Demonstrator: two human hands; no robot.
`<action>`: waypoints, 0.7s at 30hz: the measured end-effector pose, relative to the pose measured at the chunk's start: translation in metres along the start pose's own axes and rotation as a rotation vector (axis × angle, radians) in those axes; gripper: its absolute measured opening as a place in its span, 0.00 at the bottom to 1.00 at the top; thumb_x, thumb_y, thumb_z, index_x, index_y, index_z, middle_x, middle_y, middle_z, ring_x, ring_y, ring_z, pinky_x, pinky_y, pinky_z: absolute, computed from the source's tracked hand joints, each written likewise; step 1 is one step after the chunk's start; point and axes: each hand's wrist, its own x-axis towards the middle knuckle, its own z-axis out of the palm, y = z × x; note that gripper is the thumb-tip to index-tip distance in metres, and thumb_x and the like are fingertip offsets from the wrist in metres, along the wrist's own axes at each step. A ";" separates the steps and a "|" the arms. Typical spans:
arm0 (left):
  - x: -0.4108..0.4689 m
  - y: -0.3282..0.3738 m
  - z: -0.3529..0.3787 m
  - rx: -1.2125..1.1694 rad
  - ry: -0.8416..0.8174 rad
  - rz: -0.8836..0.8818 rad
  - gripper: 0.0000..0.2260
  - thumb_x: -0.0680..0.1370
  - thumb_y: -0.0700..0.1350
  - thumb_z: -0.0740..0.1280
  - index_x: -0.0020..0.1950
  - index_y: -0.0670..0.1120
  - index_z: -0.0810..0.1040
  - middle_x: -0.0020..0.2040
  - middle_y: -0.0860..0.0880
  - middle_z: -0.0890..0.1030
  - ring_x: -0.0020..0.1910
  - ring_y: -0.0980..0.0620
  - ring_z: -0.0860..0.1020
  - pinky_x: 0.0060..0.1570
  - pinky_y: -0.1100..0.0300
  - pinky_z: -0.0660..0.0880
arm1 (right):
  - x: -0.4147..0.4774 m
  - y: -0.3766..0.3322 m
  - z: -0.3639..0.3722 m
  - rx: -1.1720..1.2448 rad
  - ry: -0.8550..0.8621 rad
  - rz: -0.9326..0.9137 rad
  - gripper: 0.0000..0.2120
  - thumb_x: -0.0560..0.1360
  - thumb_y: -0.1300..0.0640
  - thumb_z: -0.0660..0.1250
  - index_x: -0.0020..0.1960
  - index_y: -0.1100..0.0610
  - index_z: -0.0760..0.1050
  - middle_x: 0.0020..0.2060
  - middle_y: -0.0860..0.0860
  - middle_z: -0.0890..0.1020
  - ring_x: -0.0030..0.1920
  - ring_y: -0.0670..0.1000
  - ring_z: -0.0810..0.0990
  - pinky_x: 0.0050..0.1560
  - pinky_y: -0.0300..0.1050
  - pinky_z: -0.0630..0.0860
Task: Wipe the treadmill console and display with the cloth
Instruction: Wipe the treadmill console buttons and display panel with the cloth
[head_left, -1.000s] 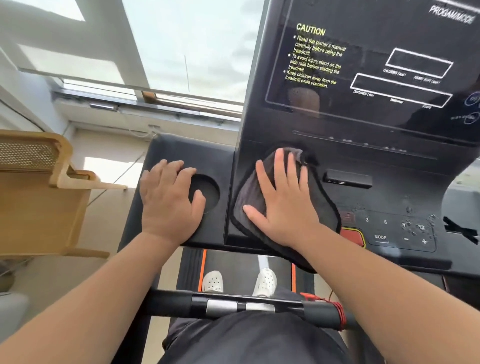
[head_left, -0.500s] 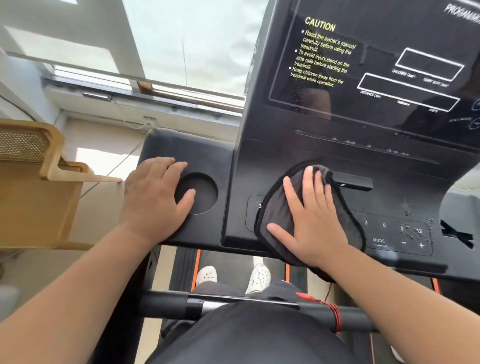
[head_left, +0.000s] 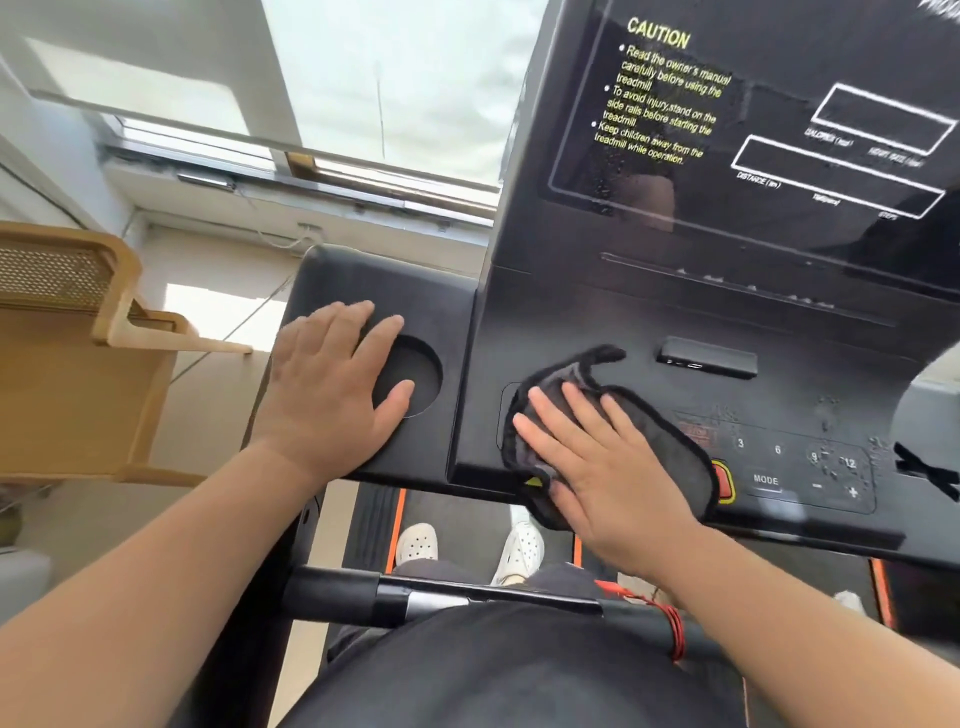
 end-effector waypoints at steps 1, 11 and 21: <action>0.000 0.000 0.002 0.014 -0.012 0.005 0.27 0.75 0.57 0.66 0.70 0.45 0.74 0.67 0.40 0.76 0.68 0.36 0.72 0.66 0.39 0.68 | -0.008 0.008 0.000 0.009 -0.004 0.057 0.31 0.80 0.47 0.53 0.82 0.48 0.56 0.83 0.50 0.58 0.82 0.58 0.56 0.78 0.62 0.54; 0.000 0.000 0.001 0.011 -0.051 -0.009 0.25 0.76 0.57 0.63 0.68 0.45 0.76 0.66 0.39 0.76 0.67 0.35 0.72 0.65 0.38 0.69 | 0.078 -0.020 -0.019 0.001 0.011 0.292 0.40 0.80 0.31 0.48 0.84 0.52 0.47 0.83 0.59 0.42 0.82 0.64 0.42 0.80 0.65 0.43; 0.003 -0.001 -0.002 -0.012 -0.080 -0.023 0.27 0.74 0.59 0.63 0.67 0.44 0.76 0.66 0.41 0.76 0.66 0.37 0.73 0.63 0.40 0.69 | 0.003 -0.012 0.008 0.012 0.002 0.183 0.31 0.82 0.43 0.52 0.83 0.51 0.57 0.83 0.51 0.57 0.82 0.56 0.56 0.78 0.63 0.54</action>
